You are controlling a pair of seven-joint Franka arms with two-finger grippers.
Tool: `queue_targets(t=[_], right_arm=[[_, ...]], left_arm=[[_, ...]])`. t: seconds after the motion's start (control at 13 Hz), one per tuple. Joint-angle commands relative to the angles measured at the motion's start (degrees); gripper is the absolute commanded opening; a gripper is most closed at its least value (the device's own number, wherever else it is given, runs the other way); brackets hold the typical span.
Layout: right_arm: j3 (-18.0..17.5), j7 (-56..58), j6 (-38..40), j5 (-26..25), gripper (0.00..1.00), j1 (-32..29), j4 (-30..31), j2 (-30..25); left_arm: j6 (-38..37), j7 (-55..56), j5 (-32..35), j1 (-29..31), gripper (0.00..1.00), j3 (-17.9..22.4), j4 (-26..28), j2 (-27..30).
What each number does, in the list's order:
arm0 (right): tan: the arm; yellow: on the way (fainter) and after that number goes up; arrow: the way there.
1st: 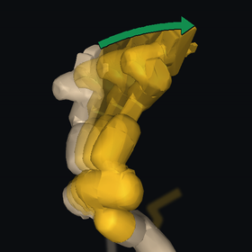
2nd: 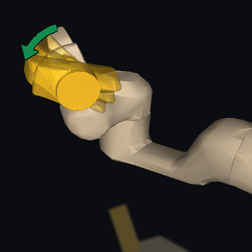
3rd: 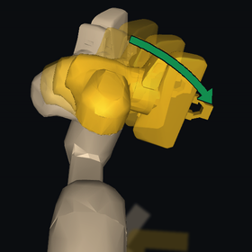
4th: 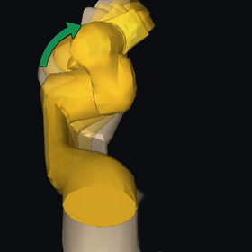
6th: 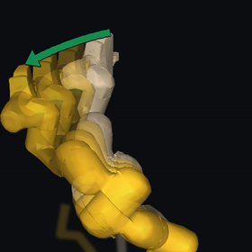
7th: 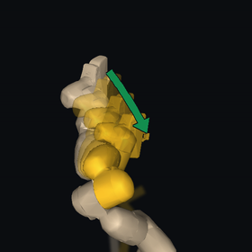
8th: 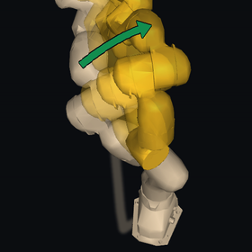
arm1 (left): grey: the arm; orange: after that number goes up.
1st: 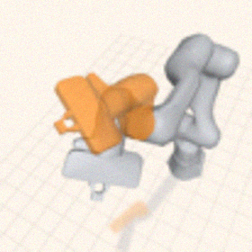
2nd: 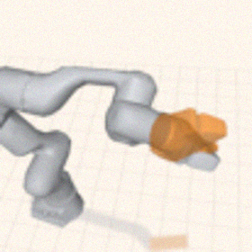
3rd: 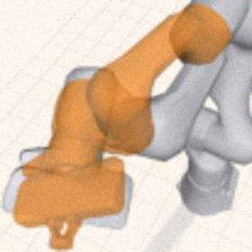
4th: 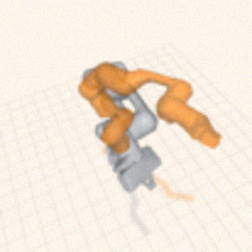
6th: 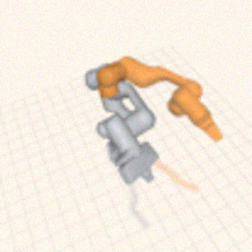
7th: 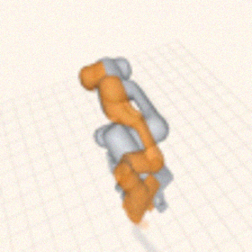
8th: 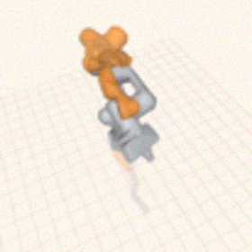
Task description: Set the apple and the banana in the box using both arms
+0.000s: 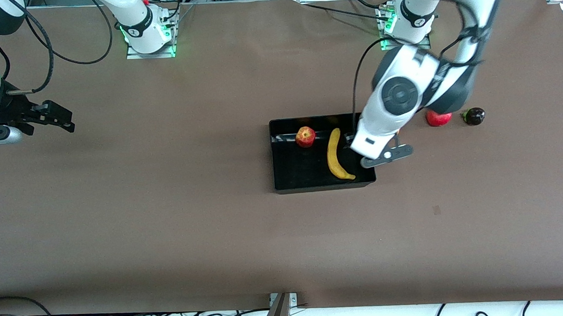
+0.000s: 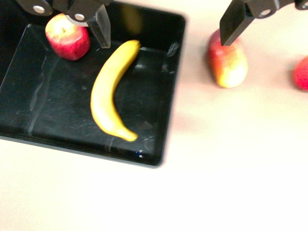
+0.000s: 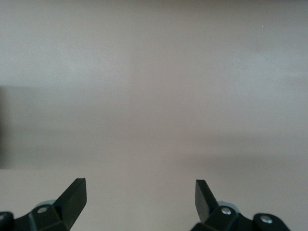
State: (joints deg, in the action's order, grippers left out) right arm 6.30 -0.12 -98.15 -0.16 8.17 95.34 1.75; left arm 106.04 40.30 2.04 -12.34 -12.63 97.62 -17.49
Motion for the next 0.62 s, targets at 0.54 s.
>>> queue_targets(t=[0.54], right_arm=[[-0.24,-0.32,0.15,-0.37,1.0,-0.17,-0.59,0.09]], left_arm=[[-18.85,-43.25,-4.59,6.1,1.0,19.82,-0.15,23.72]])
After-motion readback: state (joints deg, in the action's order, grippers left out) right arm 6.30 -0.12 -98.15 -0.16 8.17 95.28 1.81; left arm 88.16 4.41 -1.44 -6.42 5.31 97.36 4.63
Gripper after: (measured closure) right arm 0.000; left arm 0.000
